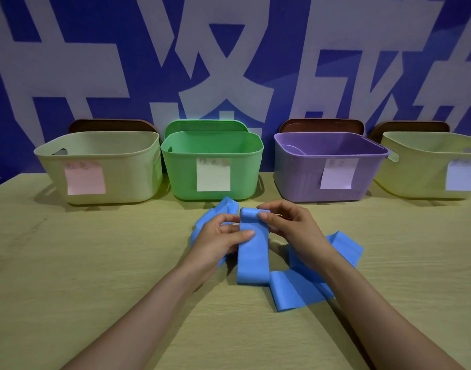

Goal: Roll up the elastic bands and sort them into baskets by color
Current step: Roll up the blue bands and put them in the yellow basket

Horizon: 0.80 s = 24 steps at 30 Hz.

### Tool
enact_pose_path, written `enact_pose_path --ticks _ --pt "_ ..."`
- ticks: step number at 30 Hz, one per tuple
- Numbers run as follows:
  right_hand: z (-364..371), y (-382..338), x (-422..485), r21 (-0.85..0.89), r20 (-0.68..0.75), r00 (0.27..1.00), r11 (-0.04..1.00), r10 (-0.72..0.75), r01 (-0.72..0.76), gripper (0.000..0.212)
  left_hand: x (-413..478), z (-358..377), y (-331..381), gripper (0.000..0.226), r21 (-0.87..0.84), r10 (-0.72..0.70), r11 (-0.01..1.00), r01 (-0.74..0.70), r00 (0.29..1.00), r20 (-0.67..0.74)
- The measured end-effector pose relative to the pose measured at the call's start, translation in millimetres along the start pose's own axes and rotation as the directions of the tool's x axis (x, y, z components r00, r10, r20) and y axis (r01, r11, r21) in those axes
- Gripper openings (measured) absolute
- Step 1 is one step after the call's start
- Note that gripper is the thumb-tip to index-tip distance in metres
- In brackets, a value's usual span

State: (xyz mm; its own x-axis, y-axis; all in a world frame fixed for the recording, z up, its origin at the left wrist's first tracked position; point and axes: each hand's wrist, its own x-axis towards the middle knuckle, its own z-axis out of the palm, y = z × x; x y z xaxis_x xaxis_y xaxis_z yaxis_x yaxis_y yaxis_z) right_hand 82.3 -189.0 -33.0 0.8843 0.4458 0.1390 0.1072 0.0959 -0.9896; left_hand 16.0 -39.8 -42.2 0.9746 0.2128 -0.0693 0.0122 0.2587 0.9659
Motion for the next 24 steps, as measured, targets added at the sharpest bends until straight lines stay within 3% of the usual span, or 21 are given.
enact_pose_path --ticks 15,18,24 --pt "3.3 -1.0 -3.3 -0.030 0.034 0.995 0.995 -0.091 0.092 0.024 -1.9 -2.1 4.8 0.018 -0.054 0.018 0.998 -0.019 1.000 -0.012" --pt "2.8 -1.0 -3.4 -0.019 0.056 0.996 0.997 -0.069 0.070 0.022 -1.1 -2.2 4.4 0.011 -0.057 0.036 0.998 -0.038 0.999 -0.036" --pt "3.2 0.5 -2.2 0.046 0.065 0.998 0.999 0.026 -0.029 0.032 0.8 -3.4 4.4 0.019 -0.086 0.073 0.993 -0.076 0.997 -0.037"
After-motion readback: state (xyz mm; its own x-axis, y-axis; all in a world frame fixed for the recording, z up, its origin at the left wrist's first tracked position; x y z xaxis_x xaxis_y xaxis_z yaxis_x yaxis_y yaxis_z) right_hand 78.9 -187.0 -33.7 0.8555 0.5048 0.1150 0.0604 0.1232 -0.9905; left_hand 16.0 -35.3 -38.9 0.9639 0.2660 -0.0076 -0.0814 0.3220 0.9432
